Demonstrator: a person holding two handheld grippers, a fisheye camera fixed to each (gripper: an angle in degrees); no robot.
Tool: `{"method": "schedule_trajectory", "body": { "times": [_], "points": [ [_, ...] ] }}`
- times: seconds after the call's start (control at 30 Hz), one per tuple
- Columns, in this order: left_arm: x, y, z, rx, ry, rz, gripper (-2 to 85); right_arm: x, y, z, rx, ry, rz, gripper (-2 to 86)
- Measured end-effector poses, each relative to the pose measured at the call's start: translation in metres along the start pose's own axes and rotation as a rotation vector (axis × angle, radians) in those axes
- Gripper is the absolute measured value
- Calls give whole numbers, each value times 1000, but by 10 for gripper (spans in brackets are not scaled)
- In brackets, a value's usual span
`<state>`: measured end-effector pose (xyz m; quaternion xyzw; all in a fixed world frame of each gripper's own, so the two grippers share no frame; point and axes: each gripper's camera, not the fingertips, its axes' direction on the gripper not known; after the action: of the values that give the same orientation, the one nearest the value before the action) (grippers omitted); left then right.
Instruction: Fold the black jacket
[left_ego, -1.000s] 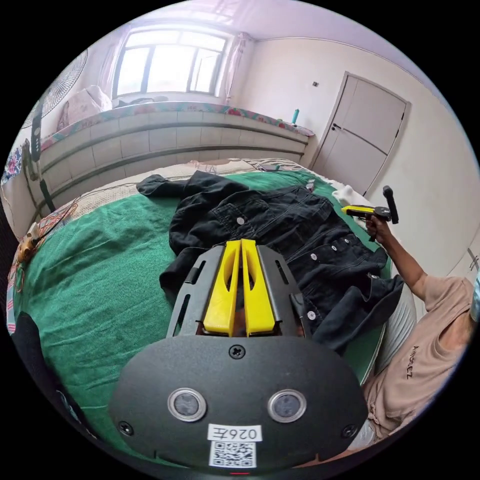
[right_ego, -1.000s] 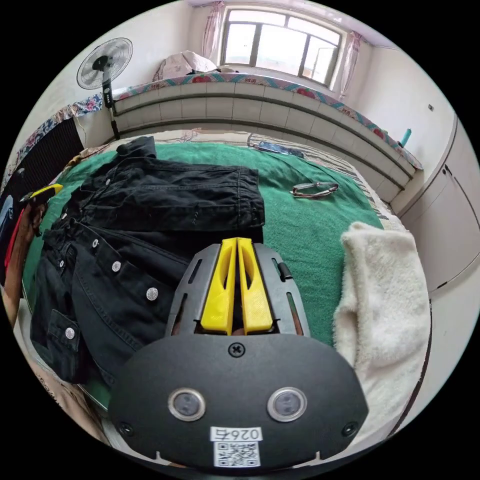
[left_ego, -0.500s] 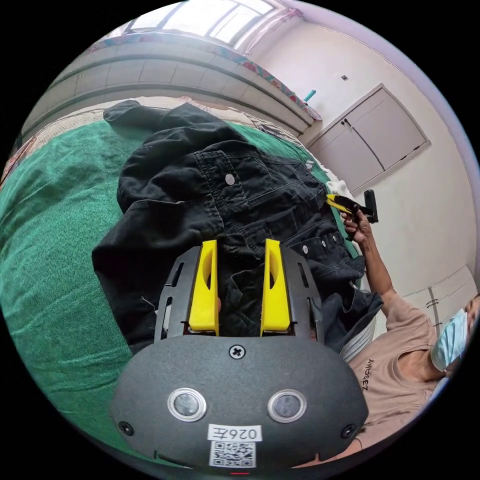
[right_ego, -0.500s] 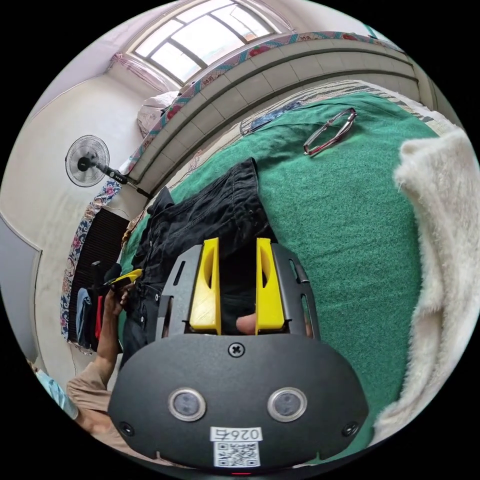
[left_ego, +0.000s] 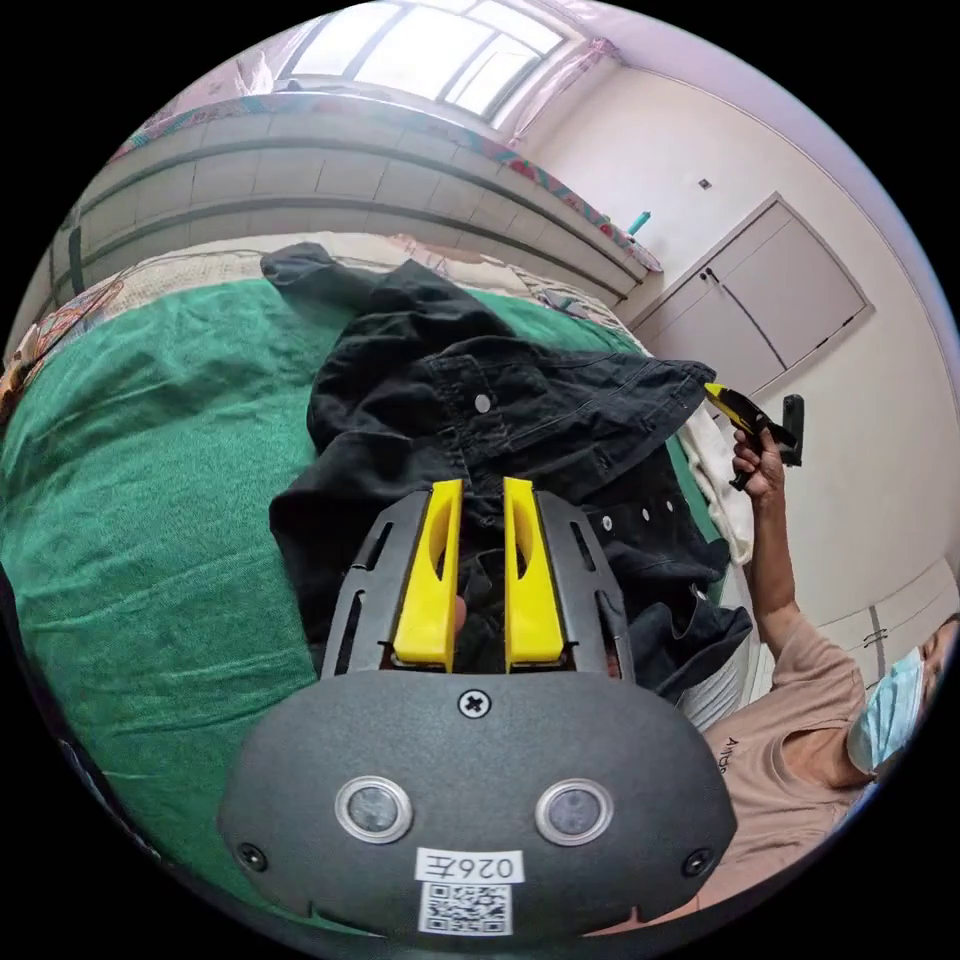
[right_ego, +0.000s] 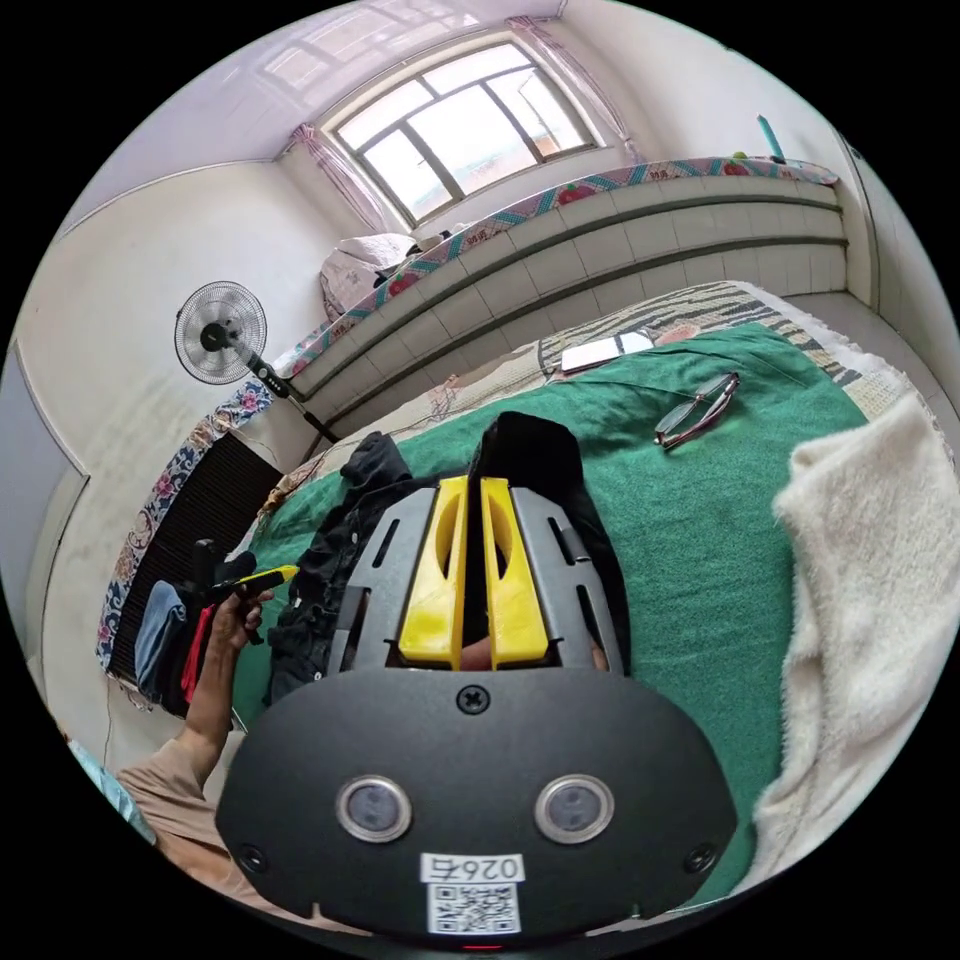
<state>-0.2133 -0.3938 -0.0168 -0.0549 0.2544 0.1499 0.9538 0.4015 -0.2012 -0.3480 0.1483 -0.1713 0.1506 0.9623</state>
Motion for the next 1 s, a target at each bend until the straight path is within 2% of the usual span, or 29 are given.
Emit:
{"method": "schedule_trajectory", "body": {
  "times": [0.07,0.13,0.23,0.3,0.37,0.43,0.47,0.5,0.57,0.7,0.8,0.93,1.0],
  "points": [
    [-9,-4,24,-71,57,-49,121,5,4,7,-35,23,5,-11],
    [-12,-11,26,-48,41,-68,118,14,6,12,-51,1,42,-12],
    [-16,-25,30,-73,25,-81,62,29,8,22,-72,-35,101,-12],
    [-16,-27,18,-20,61,-70,35,33,6,23,-72,-80,119,-12],
    [-14,-16,-11,132,92,-41,17,31,7,7,13,-200,121,-12],
    [-19,-8,-23,155,78,-31,12,27,11,-8,53,-246,92,-12],
    [-25,-4,-23,131,87,-34,11,25,15,-12,48,-186,73,-12],
    [-29,-3,-21,115,108,-37,10,24,18,-11,25,-138,63,-12],
    [-43,1,-4,41,177,-82,12,30,30,15,-163,10,29,-12],
    [-44,5,8,-7,137,-101,25,46,54,59,-416,89,30,-10],
    [-37,15,-16,89,111,-72,40,45,59,44,-403,62,-5,8],
    [-28,18,-55,271,-112,-58,32,55,36,2,-165,95,39,42],
    [-28,4,-57,309,-190,-61,44,60,16,5,-114,125,52,47]
  ]
}}
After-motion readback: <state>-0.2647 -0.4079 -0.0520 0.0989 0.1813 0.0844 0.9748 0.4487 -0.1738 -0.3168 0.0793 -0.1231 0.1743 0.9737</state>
